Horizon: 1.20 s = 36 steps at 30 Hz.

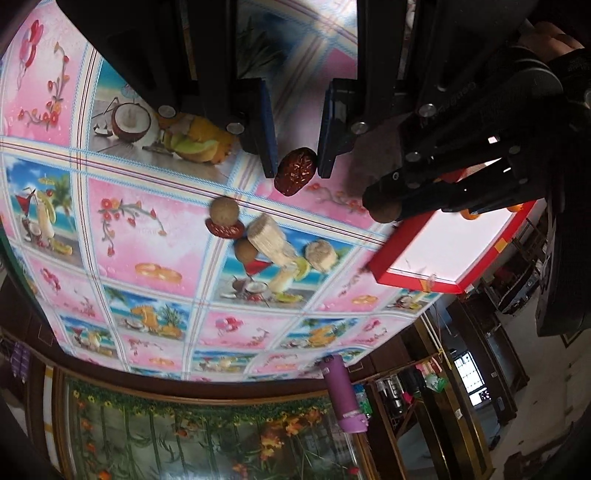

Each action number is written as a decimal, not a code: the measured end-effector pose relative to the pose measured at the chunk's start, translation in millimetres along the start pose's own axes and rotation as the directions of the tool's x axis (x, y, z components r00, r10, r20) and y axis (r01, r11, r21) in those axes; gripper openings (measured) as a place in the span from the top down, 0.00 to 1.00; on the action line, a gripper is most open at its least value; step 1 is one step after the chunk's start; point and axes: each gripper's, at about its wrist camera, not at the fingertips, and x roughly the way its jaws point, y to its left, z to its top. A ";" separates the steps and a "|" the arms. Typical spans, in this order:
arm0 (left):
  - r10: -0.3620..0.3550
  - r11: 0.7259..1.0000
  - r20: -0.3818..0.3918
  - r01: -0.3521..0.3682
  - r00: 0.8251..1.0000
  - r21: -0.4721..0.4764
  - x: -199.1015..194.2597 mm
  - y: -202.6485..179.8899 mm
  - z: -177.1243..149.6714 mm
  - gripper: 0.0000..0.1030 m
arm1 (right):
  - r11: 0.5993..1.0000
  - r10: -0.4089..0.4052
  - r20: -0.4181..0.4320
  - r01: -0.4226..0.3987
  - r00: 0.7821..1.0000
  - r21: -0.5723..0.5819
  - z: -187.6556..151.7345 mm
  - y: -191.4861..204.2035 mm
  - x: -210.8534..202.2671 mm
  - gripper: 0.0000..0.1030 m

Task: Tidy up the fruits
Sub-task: 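Grasp a red date with the right gripper while the left gripper grasps a brown ball, then carry the date and brown ball into the tray and open both grippers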

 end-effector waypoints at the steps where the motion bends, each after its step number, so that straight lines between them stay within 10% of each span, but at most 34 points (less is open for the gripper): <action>1: 0.003 1.000 0.011 -0.003 1.000 -0.001 -3.8 1.6 0.5 0.76 | 1.000 -0.001 0.006 0.001 1.000 -0.004 0.9 2.9 -2.0 0.80; 17: 0.077 0.994 0.162 -0.063 0.984 -0.092 -66.7 60.4 -11.9 0.76 | 0.988 0.055 0.066 -0.045 0.996 -0.147 10.4 86.4 -10.4 0.80; 36: 0.200 0.962 0.161 -0.163 0.967 -0.218 -81.5 140.8 -40.0 0.76 | 0.964 0.119 -0.028 -0.123 0.992 -0.238 3.7 157.4 30.2 0.80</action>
